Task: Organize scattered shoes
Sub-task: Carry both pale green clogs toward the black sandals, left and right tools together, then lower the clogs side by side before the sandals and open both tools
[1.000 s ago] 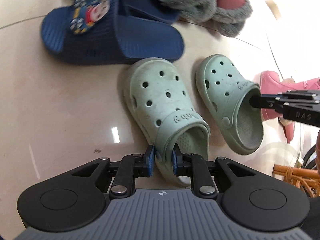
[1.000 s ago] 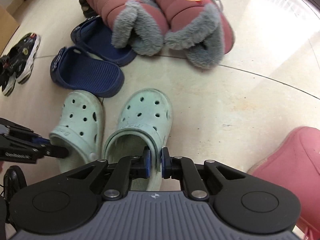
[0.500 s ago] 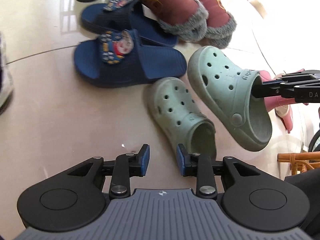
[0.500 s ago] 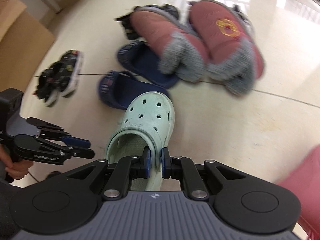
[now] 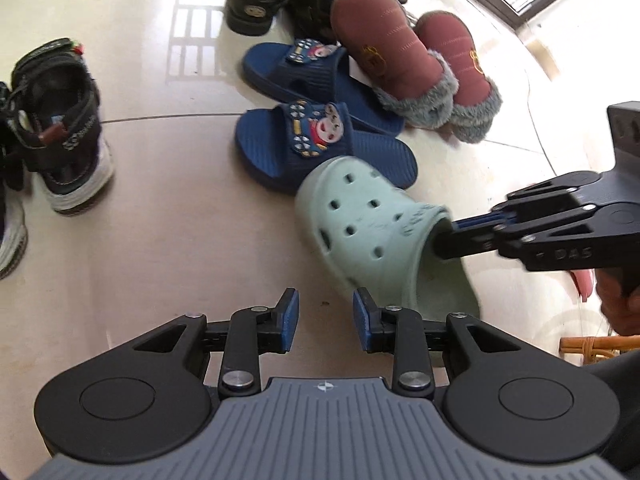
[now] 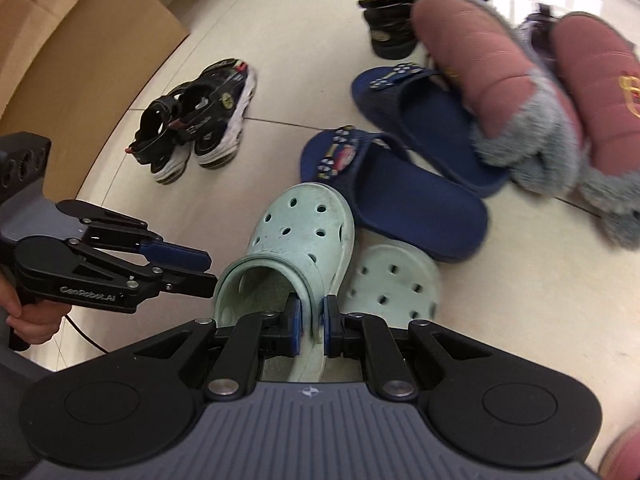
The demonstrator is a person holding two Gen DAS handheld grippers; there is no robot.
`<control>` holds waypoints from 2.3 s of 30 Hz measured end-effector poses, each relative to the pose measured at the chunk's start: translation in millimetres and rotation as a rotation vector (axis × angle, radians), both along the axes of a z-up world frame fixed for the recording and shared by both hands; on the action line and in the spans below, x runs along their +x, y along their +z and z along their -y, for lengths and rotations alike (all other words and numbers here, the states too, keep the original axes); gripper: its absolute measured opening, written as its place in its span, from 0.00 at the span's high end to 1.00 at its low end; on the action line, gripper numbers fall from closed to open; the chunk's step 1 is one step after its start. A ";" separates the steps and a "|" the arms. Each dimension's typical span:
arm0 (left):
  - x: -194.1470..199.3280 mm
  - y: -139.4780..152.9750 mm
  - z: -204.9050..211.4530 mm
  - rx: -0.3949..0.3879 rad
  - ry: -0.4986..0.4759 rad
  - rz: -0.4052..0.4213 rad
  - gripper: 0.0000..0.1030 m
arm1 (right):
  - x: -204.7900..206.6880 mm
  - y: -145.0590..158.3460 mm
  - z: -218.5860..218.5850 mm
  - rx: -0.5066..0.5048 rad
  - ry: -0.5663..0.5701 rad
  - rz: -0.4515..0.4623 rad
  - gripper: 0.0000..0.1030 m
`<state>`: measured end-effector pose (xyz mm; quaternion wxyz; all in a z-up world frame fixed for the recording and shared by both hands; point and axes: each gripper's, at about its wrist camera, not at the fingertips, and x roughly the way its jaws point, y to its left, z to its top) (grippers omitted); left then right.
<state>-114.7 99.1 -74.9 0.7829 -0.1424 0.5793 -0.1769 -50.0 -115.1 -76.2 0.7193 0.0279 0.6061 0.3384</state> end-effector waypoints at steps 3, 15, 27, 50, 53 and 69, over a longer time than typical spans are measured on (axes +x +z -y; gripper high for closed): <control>-0.7 -1.1 -3.7 -0.004 0.013 -0.005 0.68 | 1.3 -10.9 -16.3 -0.011 0.013 -0.013 0.88; 1.0 -8.7 6.7 -0.039 -0.018 -0.023 0.68 | -17.6 -39.7 -34.2 -0.075 0.068 -0.074 0.86; -2.9 -11.4 25.2 -0.042 -0.069 -0.036 0.68 | -21.6 -38.7 -27.4 -0.067 0.086 -0.102 0.85; -9.8 -14.5 67.2 -0.062 -0.178 -0.042 0.63 | 7.9 -41.6 52.8 -0.201 -0.078 -0.029 0.77; -9.1 -21.7 72.9 -0.047 -0.164 -0.062 0.63 | 9.7 -50.6 47.4 -0.213 -0.064 -0.030 0.77; -10.4 -29.3 78.2 0.006 -0.127 -0.068 0.57 | -1.5 -48.1 24.6 -0.174 -0.036 -0.080 0.77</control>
